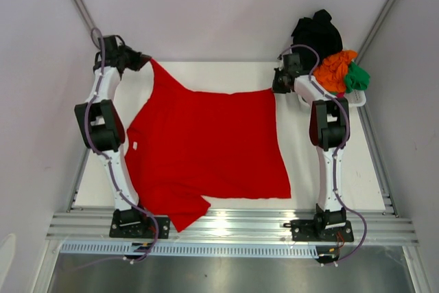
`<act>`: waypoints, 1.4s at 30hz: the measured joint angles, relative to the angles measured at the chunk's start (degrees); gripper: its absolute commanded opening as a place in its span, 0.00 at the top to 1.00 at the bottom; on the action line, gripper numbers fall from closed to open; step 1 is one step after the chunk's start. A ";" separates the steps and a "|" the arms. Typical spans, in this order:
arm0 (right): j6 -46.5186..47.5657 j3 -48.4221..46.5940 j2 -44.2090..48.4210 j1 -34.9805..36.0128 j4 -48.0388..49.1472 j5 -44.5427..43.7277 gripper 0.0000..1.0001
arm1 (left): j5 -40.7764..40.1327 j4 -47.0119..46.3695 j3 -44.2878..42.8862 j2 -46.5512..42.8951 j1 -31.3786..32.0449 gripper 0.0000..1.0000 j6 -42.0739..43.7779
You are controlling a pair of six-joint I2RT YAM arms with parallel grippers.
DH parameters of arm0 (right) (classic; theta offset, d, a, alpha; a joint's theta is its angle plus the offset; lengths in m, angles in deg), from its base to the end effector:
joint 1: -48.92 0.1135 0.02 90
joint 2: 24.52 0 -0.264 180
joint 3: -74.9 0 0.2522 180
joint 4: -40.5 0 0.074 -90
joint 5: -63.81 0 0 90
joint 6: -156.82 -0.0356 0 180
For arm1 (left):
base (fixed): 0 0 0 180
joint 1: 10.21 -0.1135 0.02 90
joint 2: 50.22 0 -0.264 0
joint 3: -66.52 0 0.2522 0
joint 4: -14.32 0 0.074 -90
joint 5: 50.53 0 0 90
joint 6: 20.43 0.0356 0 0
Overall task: Fold and stack the t-shirts
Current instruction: Flatten the tshirt out
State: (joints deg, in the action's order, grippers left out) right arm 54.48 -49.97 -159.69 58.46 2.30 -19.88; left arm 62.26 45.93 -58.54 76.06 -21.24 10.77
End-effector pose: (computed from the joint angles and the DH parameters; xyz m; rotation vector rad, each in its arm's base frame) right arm 0.5199 0.0913 0.1726 0.0086 2.4337 0.3066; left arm 0.5112 0.0856 0.2630 -1.0710 1.9604 -0.8991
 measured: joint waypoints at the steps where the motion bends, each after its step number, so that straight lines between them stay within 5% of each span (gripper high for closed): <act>1: -0.07 -0.33 -0.17 -0.15 0.85 0.35 1.00 | 0.26 -0.46 -1.81 0.68 0.00 0.99 -0.28; 13: -1.09 -13.14 -6.86 -0.59 6.47 0.57 1.00 | 1.62 -2.54 -17.59 9.99 0.04 0.99 -3.72; 25: -0.87 -16.35 -8.85 -1.73 7.67 -1.03 1.00 | 1.68 -4.13 -27.06 16.00 0.70 0.99 -4.04; 36: 0.00 -19.76 -8.87 -2.27 10.05 -1.95 1.00 | 1.36 -9.29 -27.78 15.93 1.20 0.99 -2.97; 42: 1.09 -19.47 -8.87 -2.27 9.81 -1.99 1.00 | 1.46 -10.78 -20.28 13.07 1.64 0.99 -2.05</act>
State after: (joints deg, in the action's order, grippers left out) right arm 55.57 -69.44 -168.57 56.19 12.11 -21.87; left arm 63.72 35.16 -78.83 89.13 -19.60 8.71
